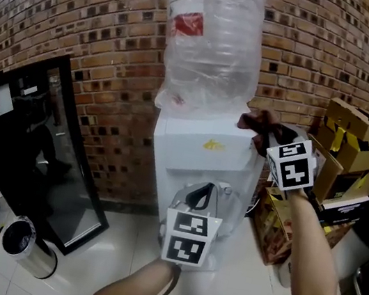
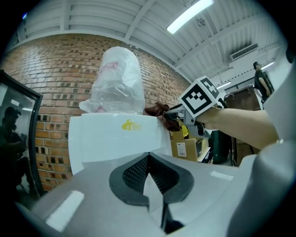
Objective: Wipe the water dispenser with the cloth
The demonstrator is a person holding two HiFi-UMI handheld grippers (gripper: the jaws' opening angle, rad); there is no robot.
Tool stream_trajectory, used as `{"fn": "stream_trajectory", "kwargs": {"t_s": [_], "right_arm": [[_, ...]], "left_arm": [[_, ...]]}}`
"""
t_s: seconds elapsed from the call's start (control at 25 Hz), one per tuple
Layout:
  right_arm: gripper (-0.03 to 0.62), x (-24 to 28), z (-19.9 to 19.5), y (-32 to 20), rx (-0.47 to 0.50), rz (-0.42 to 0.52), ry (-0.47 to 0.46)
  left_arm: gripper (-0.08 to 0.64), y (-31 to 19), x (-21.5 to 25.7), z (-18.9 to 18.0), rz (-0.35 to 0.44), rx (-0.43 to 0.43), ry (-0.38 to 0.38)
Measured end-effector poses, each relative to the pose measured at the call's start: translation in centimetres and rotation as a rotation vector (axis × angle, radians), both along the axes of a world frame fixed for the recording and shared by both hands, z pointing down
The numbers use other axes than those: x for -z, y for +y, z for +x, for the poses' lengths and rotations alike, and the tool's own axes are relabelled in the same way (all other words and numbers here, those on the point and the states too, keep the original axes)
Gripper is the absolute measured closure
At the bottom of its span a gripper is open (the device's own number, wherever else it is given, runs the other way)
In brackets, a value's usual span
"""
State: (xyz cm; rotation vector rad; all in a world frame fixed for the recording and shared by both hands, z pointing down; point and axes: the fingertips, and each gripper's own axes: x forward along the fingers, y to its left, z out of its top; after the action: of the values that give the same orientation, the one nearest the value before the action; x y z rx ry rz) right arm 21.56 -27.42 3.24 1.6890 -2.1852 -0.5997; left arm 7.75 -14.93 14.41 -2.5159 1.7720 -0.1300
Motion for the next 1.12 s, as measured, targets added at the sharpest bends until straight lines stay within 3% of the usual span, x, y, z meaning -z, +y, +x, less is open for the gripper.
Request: {"fn": "stream_trajectory", "kwargs": {"t_s": [0.28, 0.56, 0.8, 1.12], "right_arm": [[0.505, -0.2, 1.6, -0.3, -0.048, -0.018, -0.041], [0.503, 2.8, 0.0, 4.5, 0.023, 0.121, -0.111], [0.502, 4.9, -6.5, 9.9, 0.158, 0.228, -0.107], [0.502, 2.6, -18.1, 14.4, 0.332, 0.285, -0.073]], "left_arm": [[0.560, 0.3, 0.1, -0.3, -0.003, 0.020, -0.017], [0.560, 1.1, 1.7, -3.0, 0.028, 0.068, -0.011], [0.560, 2.5, 2.5, -8.0, 0.044, 0.155, 0.001], [0.560, 5.4, 2.9, -15.5, 0.056, 0.287, 0.008]]}}
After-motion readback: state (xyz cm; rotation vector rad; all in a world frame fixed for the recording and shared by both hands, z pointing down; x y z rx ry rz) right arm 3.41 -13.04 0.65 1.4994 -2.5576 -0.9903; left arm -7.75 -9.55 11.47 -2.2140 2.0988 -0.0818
